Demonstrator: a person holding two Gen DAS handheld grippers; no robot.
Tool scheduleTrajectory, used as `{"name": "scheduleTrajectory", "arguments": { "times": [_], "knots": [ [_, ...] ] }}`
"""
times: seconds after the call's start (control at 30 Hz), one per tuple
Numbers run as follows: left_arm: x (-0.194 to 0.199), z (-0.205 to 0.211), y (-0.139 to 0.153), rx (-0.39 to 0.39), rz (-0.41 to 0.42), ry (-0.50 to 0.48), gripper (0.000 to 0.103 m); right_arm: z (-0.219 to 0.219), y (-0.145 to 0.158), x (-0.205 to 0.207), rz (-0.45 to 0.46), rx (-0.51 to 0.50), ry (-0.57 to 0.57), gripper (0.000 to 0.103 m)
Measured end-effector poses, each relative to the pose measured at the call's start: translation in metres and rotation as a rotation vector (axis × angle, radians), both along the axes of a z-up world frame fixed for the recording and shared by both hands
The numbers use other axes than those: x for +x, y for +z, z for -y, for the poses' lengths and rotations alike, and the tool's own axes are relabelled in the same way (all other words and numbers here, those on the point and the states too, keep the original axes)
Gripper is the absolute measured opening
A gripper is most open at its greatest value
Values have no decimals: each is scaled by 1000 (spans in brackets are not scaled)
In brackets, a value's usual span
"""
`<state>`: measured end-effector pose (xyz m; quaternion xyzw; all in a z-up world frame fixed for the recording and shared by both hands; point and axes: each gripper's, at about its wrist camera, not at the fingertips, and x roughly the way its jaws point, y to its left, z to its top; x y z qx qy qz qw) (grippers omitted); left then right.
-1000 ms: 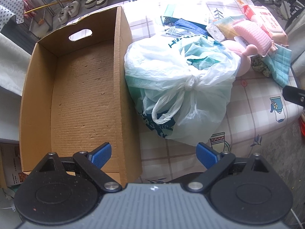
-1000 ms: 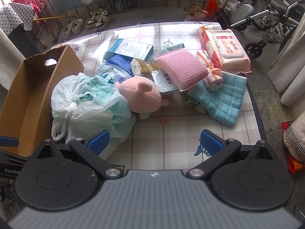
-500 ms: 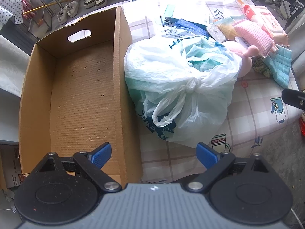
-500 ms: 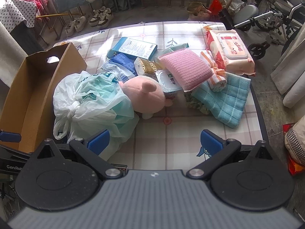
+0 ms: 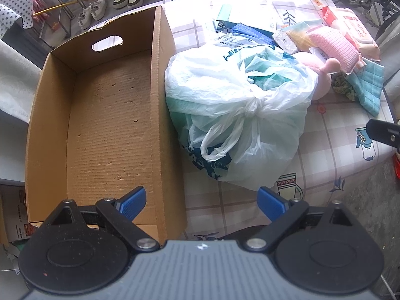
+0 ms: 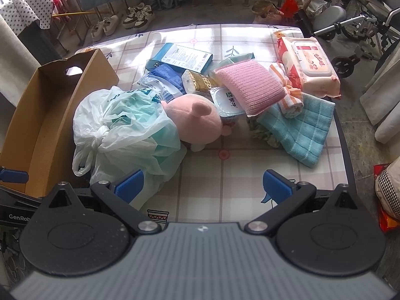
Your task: Organize soft objects
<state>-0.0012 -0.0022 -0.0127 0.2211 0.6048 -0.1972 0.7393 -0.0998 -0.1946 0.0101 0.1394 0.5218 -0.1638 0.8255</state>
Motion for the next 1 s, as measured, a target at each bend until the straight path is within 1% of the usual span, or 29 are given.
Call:
{"name": "scheduleTrajectory", "arguments": {
  "times": [0.4,0.83,1.0],
  "knots": [
    [-3,1,3,-4,5,13,96,1,1,-2,-10,2,21,102],
    [5,0,3,-12,5,19,96,0,-3,5,-13,3,21,102],
    [8,3,9,-24,30,26,96,2,-1,8,5,10,9,102]
  ]
}}
